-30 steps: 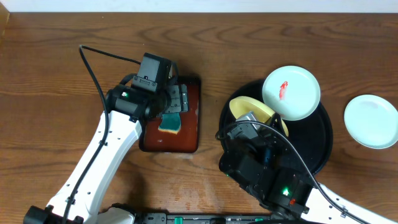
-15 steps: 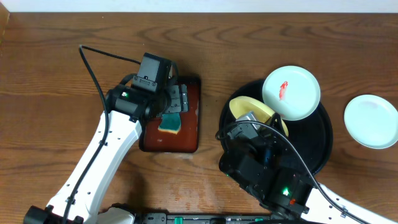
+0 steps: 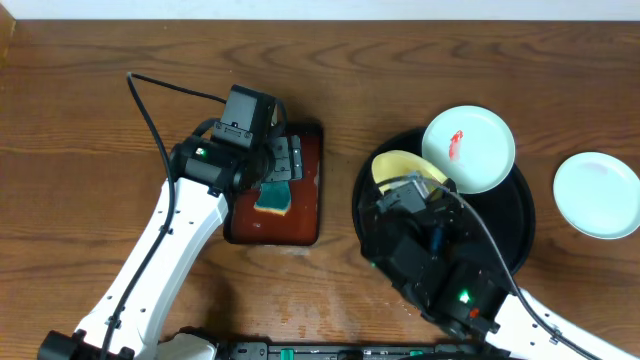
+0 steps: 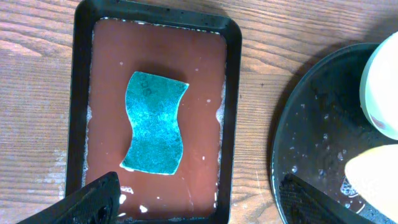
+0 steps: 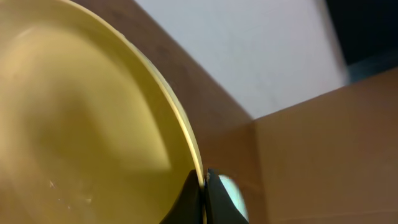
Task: Clean dirty plates on tray and stack at the side
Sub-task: 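Lift the yellow plate edge with the right gripper, tilting it up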
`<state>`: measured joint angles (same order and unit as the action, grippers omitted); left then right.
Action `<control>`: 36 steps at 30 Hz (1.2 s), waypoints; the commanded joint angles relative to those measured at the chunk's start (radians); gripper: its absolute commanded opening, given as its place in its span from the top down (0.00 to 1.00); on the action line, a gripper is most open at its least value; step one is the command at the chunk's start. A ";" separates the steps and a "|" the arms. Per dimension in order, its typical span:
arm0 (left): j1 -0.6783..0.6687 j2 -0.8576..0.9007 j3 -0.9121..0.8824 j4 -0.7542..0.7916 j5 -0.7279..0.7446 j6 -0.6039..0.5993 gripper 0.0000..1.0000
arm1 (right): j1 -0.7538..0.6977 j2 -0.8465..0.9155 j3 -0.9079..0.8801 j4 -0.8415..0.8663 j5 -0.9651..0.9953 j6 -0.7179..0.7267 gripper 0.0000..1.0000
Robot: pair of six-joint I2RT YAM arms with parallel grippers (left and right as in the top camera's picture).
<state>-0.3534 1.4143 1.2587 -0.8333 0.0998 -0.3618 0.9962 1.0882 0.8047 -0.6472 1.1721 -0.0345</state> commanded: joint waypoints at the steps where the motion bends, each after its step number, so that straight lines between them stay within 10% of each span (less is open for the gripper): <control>1: 0.005 0.000 0.009 -0.003 0.002 0.009 0.18 | -0.072 -0.008 -0.003 -0.017 -0.101 0.147 0.99; 36: 0.005 0.000 0.009 -0.003 0.002 0.009 0.18 | 0.140 -0.008 -0.002 -0.007 0.143 -0.120 0.99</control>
<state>-0.3534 1.4143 1.2587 -0.8337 0.0998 -0.3618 1.1263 1.0882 0.8047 -0.6571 1.2694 -0.1448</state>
